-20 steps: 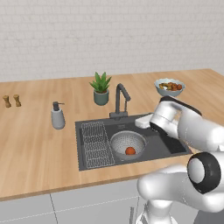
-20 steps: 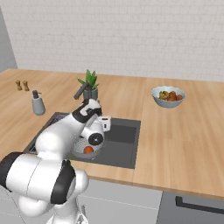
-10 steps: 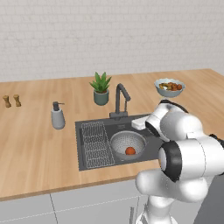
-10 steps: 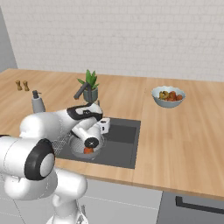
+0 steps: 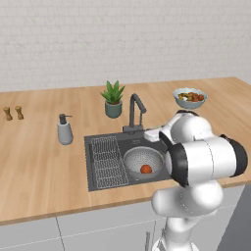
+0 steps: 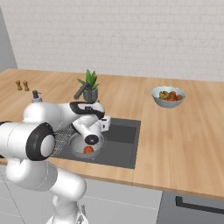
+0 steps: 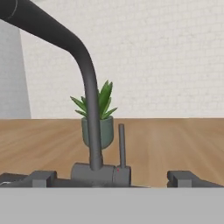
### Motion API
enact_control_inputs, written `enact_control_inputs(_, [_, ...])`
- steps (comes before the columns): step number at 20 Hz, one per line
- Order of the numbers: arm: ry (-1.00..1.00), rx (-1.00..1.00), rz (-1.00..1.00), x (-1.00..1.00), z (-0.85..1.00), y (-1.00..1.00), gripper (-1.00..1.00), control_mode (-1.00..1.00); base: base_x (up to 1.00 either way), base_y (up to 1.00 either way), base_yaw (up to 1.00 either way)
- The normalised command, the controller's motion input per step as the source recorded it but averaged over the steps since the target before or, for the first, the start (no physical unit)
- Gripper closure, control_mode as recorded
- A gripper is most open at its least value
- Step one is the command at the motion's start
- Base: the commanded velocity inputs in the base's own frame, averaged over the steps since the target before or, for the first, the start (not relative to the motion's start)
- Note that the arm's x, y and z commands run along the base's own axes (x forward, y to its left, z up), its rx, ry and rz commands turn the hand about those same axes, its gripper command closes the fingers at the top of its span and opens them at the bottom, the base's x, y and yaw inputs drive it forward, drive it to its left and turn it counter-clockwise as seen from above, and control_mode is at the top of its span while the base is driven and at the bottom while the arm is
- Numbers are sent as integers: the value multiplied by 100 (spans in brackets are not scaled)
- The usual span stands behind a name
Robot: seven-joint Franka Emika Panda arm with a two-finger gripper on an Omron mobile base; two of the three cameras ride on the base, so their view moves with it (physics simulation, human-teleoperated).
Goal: Put the colander in the sink, put the orange in the colander, and turn on the sink faucet and pour water over the colander.
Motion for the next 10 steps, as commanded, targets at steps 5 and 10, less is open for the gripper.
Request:
enact_control_inputs(5, [0,2,0,24,0,0,-100,-100,0,0,0])
enact_control_inputs(10, [0,4,0,32,0,0,-100,-100,0,0,0])
